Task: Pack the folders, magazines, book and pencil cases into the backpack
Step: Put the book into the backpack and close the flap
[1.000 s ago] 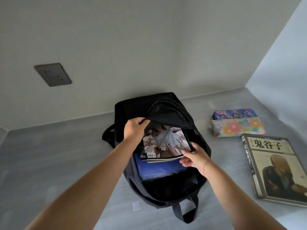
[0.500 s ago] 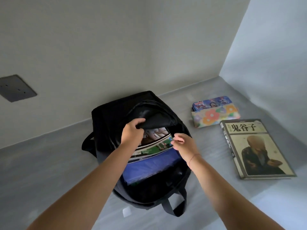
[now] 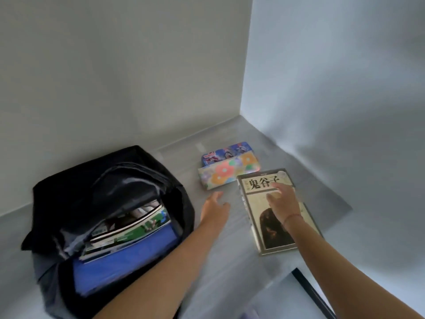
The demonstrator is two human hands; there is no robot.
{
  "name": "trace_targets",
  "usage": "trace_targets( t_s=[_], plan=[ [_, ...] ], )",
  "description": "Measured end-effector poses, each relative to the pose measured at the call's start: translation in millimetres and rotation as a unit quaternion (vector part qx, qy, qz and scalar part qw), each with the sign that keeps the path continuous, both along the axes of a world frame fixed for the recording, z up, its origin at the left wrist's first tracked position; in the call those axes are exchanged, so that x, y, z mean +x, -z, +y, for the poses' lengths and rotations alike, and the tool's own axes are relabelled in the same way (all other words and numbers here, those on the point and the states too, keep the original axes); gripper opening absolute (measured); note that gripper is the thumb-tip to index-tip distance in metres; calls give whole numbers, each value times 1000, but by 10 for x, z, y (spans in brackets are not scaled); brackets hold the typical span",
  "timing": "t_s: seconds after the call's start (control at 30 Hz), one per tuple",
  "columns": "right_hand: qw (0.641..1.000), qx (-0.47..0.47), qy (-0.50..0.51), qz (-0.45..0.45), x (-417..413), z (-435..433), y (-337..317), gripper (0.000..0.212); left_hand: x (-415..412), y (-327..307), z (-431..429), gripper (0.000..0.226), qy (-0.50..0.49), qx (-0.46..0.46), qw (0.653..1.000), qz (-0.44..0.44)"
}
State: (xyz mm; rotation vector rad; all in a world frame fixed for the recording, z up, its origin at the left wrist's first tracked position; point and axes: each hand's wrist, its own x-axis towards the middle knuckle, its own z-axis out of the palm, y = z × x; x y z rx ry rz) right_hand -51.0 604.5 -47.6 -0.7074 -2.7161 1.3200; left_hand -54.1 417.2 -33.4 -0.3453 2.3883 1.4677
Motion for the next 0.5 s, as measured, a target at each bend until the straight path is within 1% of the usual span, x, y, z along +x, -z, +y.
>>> trace_targets(
  t_s=[0.07, 0.1, 0.17, 0.23, 0.3, 0.43, 0.5],
  plan=[
    [999, 31, 14, -35, -46, 235, 81, 45, -36, 85, 297, 50, -26, 46, 997, -56],
    [996, 63, 14, -61, -85, 424, 130, 47, -53, 128, 512, 51, -43, 68, 993, -86],
    [990, 94, 11, -104, -106, 605, 210, 50, -73, 228, 707, 46, -80, 125, 978, -146],
    [987, 52, 26, -148, -108, 740, 288, 54, -99, 350, 854, 40, -105, 166, 963, -186],
    [982, -19, 35, -185, -96, 827, 353, 53, -146, 447, 959, 37, -137, 170, 956, -198],
    [972, -95, 27, -216, -131, 951, 411, 38, -257, 431, 1025, 19, -188, 166, 942, -224],
    [965, -134, 31, -223, -182, 1007, 402, 32, -320, 445, 1016, 18, -208, 157, 938, -231]
  ],
)
